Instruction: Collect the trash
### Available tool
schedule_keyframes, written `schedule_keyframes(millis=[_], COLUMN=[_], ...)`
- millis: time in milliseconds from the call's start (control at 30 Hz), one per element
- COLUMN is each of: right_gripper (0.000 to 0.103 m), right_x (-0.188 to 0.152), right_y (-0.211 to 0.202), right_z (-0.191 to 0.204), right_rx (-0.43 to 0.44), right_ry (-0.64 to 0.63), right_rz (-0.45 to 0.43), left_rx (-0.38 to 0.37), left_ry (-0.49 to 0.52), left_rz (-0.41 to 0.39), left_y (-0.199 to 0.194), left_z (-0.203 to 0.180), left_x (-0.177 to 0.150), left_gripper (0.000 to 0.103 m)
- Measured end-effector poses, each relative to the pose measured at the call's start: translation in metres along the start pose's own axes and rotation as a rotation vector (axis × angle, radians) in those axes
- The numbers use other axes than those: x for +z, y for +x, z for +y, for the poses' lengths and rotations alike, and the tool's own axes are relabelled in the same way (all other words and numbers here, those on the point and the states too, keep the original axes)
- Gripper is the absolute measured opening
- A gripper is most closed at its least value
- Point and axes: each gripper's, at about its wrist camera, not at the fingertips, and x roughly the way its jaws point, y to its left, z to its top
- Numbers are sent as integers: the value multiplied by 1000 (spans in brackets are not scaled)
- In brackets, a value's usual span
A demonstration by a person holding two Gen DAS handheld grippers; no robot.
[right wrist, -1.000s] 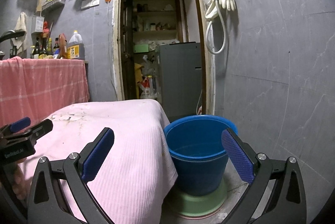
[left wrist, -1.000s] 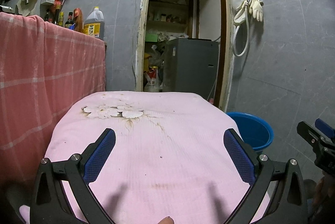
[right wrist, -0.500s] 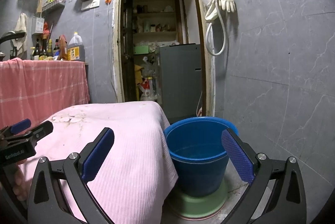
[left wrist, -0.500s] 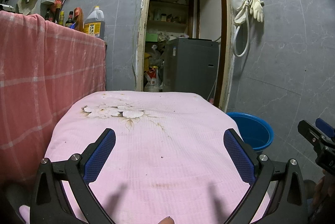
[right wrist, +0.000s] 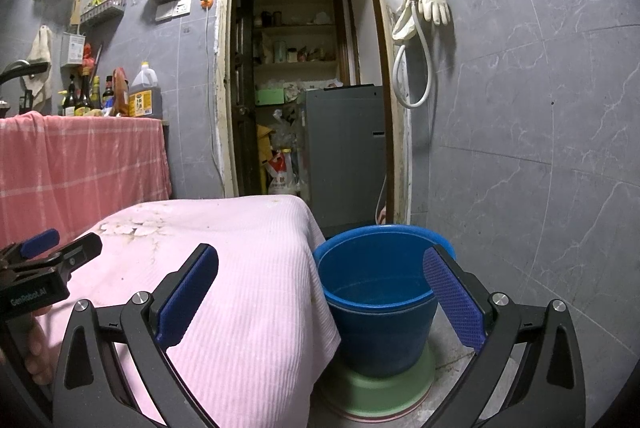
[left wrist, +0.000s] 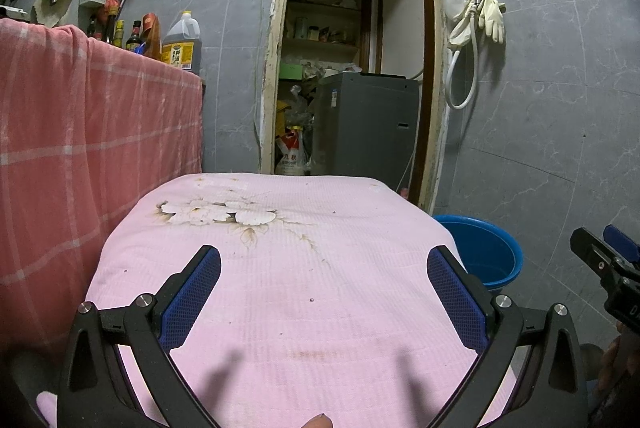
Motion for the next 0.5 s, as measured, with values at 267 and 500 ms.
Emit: schedule_keyframes(millis=[267,500], right_gripper=[103,103], right_x=[0,1], right_y=[0,0], right_z=[1,2], right_rx=[0,1], right_ry=[-1,-2], right_rz=[0,2], left_rx=[0,6], left_ry=[-3,-17], left_rz=[1,17], left_y=[0,4], left_z=[0,3], left_x=[0,-3], left_gripper=[101,101])
